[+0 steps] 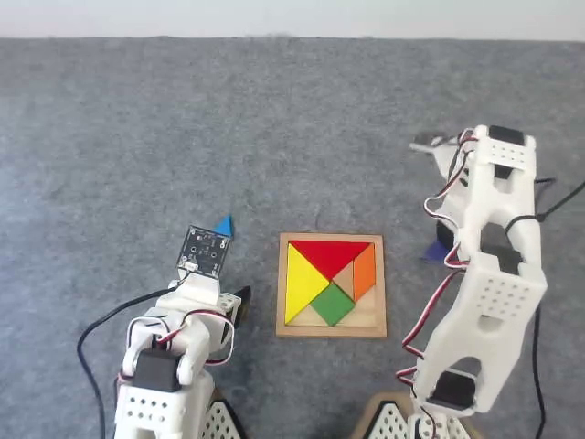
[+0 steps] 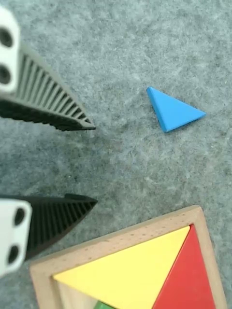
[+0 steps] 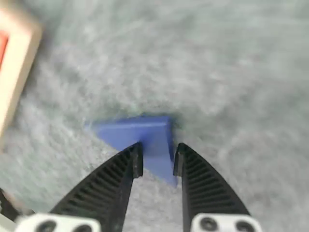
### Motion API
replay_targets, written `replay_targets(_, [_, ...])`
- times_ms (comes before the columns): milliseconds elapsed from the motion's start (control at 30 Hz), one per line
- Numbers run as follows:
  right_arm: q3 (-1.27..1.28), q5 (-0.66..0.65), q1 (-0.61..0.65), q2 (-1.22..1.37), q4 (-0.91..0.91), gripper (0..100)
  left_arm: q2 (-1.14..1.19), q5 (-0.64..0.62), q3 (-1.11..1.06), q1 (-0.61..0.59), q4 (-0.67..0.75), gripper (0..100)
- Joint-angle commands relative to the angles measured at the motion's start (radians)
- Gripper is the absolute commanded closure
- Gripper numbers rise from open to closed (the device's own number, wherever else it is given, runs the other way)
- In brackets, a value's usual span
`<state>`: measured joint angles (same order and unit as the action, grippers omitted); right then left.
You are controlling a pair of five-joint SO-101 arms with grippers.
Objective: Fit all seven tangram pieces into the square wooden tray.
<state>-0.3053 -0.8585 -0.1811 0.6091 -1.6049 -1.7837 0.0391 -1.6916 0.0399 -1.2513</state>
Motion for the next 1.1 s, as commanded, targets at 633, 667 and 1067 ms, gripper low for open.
replay_targets(633, [0.901, -0.301, 0.128, -1.167, 0.271, 76.4, -0.008, 0.002, 0.007, 0.005, 0.005, 79])
replay_targets(667, [0.882, -0.304, 0.128, -1.135, 0.272, 74.5, -0.008, 0.002, 0.007, 0.005, 0.005, 79])
replay_targets(1067, [0.588, -0.601, 0.104, -0.627, 0.216, 71.6, -0.008, 0.002, 0.007, 0.005, 0.005, 79])
